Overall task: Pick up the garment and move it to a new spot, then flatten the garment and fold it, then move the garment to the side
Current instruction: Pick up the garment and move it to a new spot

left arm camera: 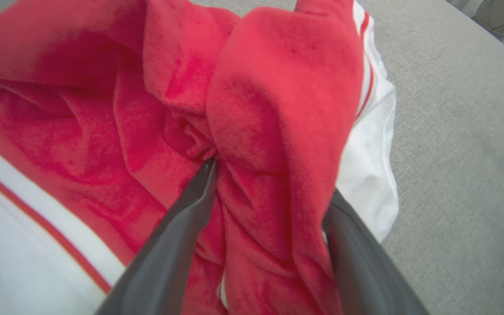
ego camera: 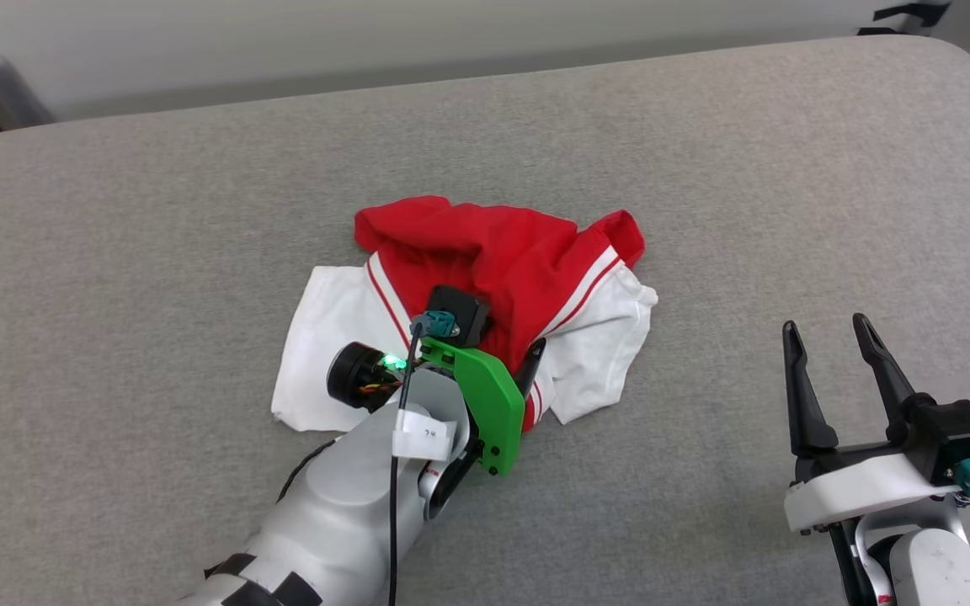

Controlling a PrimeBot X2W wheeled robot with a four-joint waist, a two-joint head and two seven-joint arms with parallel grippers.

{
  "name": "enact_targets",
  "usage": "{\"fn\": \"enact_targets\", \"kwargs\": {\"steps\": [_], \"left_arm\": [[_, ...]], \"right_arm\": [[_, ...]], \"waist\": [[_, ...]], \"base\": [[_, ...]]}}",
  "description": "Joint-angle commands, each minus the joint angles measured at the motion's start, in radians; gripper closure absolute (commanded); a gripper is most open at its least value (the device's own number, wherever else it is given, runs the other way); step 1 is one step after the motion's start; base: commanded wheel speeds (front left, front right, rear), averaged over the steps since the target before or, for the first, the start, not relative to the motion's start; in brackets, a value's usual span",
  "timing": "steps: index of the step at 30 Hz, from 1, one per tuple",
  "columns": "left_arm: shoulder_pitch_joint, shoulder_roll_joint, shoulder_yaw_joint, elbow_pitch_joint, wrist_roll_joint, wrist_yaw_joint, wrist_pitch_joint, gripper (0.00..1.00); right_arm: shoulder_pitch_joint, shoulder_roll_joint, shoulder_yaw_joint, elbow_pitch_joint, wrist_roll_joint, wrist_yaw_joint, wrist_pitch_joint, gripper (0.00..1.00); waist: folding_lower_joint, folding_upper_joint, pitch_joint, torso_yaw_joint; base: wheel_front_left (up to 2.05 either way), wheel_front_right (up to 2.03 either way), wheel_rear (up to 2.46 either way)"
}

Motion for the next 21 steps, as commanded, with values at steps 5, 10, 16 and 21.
{"fn": "enact_targets", "kwargs": {"steps": [5, 10, 16, 21], "left_arm": [[-0.013, -0.003, -0.007, -0.014, -0.026, -0.037, -0.072, 0.00], [-0.005, -0.002, -0.004, -0.054, -0.038, -0.048, -0.116, 0.00], [0.016, 0.060, 0.016, -0.123, -0.015, -0.022, -0.146, 0.00], [0.085, 0.150, 0.098, -0.240, 0.006, 0.032, -0.158, 0.00]], "right_arm": [[0.006, -0.001, -0.012, 0.012, -0.008, -0.001, -0.003, 0.00], [0.024, -0.001, -0.027, 0.020, -0.018, -0.001, -0.003, 0.00], [0.047, -0.001, -0.032, 0.029, -0.023, -0.001, -0.003, 0.00], [0.064, -0.001, -0.038, 0.028, -0.024, -0.001, -0.003, 0.00]], "waist": [[0.0000, 0.0000, -0.059, 0.083], [0.0000, 0.0000, -0.103, 0.143], [0.0000, 0.0000, -0.140, 0.191], [0.0000, 0.0000, -0.155, 0.215]], "base": [[0.00, 0.00, 0.00], [0.00, 0.00, 0.00], [0.00, 0.00, 0.00], [0.00, 0.00, 0.00]]}}
